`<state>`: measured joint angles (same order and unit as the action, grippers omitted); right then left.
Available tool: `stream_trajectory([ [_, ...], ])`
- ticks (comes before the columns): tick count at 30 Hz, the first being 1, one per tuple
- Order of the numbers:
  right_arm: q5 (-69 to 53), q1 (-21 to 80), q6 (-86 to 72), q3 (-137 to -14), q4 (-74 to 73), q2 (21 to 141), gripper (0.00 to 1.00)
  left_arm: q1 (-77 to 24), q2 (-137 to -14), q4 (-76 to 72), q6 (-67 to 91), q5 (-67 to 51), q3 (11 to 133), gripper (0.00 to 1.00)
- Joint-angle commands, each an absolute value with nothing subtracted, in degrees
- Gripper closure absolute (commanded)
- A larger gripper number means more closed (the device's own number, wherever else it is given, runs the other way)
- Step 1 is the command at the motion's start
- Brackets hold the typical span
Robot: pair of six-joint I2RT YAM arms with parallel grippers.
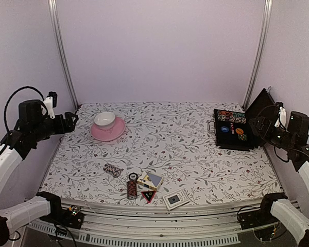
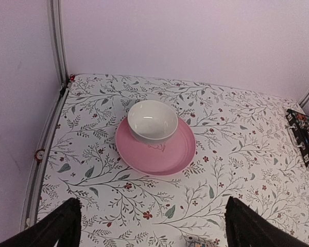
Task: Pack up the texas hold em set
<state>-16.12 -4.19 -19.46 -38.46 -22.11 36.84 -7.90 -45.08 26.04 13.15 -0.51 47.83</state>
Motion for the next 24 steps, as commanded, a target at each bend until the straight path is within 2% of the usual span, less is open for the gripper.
stream_trajectory([
  [1, -14.4, -4.4, -19.7, -39.9, -22.5, 36.6, 0.01, -7.4, -45.8, 23.3, 12.6, 1.1, 46.4, 0.03],
  [13, -14.5, -4.3, -20.9, -41.5, -23.2, 37.6, 0.01, -7.3, -47.0, 21.9, 11.2, 0.5, 45.6, 0.03],
  [16, -16.8, -4.1, -21.1, -41.5, -24.7, 39.8, 0.06, -7.3, -47.2, 22.2, 10.3, 0.1, 46.1, 0.03],
  [24, -12.4, 4.8, -25.9, -39.8, -29.0, 40.0, 0.07, -7.3, -47.0, 21.5, 8.7, 1.9, 43.8, 0.03],
])
